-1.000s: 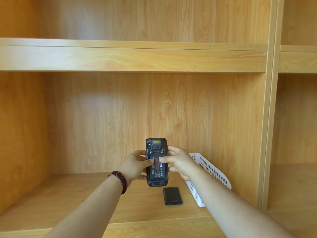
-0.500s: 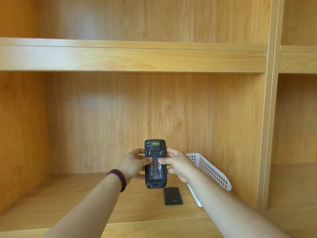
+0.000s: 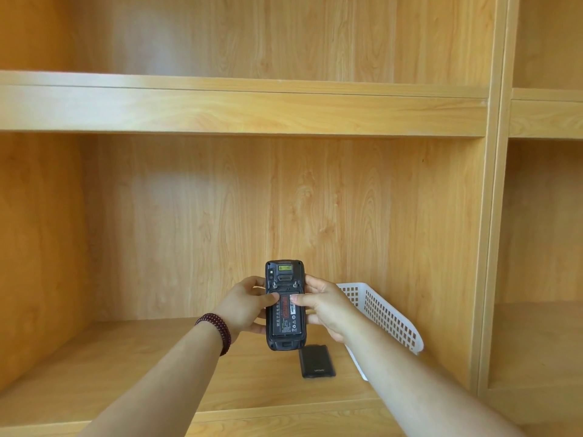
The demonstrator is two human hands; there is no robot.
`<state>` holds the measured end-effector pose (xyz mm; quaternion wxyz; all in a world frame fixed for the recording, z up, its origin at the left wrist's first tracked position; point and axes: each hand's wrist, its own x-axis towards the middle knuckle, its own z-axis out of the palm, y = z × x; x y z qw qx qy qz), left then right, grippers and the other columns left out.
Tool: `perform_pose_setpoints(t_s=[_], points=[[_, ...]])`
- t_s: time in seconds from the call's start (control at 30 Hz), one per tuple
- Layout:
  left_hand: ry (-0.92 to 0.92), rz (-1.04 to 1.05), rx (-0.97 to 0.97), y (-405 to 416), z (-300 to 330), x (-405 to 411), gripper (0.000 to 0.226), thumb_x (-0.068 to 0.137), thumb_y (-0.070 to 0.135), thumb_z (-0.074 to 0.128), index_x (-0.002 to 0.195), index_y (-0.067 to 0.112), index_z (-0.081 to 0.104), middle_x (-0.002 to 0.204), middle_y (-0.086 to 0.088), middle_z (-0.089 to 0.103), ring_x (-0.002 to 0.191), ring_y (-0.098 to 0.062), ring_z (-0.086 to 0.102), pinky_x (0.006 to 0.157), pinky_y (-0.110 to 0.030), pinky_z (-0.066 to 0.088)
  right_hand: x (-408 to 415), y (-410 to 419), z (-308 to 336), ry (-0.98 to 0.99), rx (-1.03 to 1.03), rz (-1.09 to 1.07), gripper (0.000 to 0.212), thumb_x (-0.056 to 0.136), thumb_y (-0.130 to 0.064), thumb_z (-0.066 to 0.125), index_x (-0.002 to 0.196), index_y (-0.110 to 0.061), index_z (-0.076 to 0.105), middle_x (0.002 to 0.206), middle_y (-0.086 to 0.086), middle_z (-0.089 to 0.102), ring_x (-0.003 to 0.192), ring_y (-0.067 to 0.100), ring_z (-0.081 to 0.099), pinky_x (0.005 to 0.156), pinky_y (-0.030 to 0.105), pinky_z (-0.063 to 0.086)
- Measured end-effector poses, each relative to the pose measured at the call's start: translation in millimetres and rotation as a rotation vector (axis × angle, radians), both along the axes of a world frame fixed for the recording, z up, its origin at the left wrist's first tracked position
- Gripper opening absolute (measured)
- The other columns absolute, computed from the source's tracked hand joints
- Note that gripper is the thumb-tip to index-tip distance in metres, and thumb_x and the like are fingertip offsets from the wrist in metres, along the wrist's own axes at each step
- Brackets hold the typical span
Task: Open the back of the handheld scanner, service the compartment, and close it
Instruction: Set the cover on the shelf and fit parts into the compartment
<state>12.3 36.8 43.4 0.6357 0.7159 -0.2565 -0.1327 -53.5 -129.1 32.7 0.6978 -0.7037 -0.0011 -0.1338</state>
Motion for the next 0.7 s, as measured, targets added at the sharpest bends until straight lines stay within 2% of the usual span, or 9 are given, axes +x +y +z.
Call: perform_pose_setpoints(t_s=[0.13, 0.27, 0.4, 0.47, 0.53, 0.6, 0.7], points=[[-0.004, 0.004, 0.012, 0, 0, -1, 0.025, 0.090, 0.011, 0.066, 0.113, 0.007, 0.057, 0.108, -0.017, 0.069, 0.081, -0.025, 0.072, 0.065, -0.042, 0.062, -1, 0, -2, 0.008, 0.004, -0.016, 0.039, 0.089, 0.001, 0.062, 0.122, -0.020, 0.063, 0.116, 0.000, 0.071, 0.102, 0.018, 0.070, 0.088, 0.043, 0.057], [0.006, -0.041, -0.001, 6, 3, 3, 0.028, 0.090, 0.019, 0.067, 0.116, 0.011, 0.059, 0.109, -0.013, 0.072, 0.090, -0.024, 0.073, 0.075, -0.040, 0.061, -2, 0, -3, 0.014, 0.004, -0.006, 0.038, 0.089, 0.001, 0.062, 0.123, -0.018, 0.064, 0.114, 0.000, 0.073, 0.102, 0.018, 0.071, 0.089, 0.045, 0.057], [-0.006, -0.018, -0.054, 8, 13, 8, 0.026, 0.095, 0.024, 0.059, 0.120, 0.017, 0.060, 0.110, -0.011, 0.072, 0.087, -0.023, 0.071, 0.069, -0.035, 0.060, -3, 3, -3, 0.024, -0.005, 0.004, 0.036, 0.089, 0.002, 0.062, 0.111, -0.026, 0.066, 0.111, -0.002, 0.074, 0.099, 0.015, 0.071, 0.076, 0.037, 0.059], [-0.024, -0.008, -0.037, 6, 17, 8, 0.023, 0.096, 0.020, 0.058, 0.119, 0.017, 0.060, 0.108, -0.012, 0.072, 0.081, -0.022, 0.071, 0.065, -0.035, 0.060, -2, 3, -5, 0.031, -0.006, 0.007, 0.035, 0.089, 0.001, 0.063, 0.110, -0.026, 0.067, 0.112, -0.001, 0.073, 0.101, 0.017, 0.071, 0.082, 0.041, 0.059], [-0.026, 0.004, -0.030, 5, 17, 8, 0.021, 0.096, 0.017, 0.058, 0.116, 0.016, 0.062, 0.105, -0.013, 0.072, 0.079, -0.021, 0.070, 0.064, -0.036, 0.060, -1, 2, -7, 0.043, -0.019, 0.008, 0.036, 0.089, -0.001, 0.065, 0.117, -0.022, 0.066, 0.114, -0.001, 0.073, 0.103, 0.017, 0.070, 0.092, 0.046, 0.055], [-0.015, 0.022, -0.033, 5, 15, 9, 0.019, 0.095, 0.016, 0.058, 0.114, 0.015, 0.064, 0.102, -0.011, 0.072, 0.077, -0.022, 0.070, 0.064, -0.037, 0.061, 2, -1, -9, 0.072, -0.031, 0.020, 0.041, 0.089, -0.009, 0.067, 0.128, -0.018, 0.060, 0.118, -0.001, 0.072, 0.109, 0.017, 0.068, 0.096, 0.047, 0.053], [-0.004, 0.050, -0.039, 7, 13, 12, 0.017, 0.095, 0.016, 0.058, 0.111, 0.015, 0.065, 0.099, -0.010, 0.073, 0.077, -0.022, 0.070, 0.061, -0.036, 0.059, 5, -11, -8, 0.130, -0.012, -0.054, 0.048, 0.094, -0.023, 0.062, 0.140, -0.015, 0.049, 0.128, 0.004, 0.064, 0.113, 0.022, 0.063, 0.084, 0.037, 0.059]])
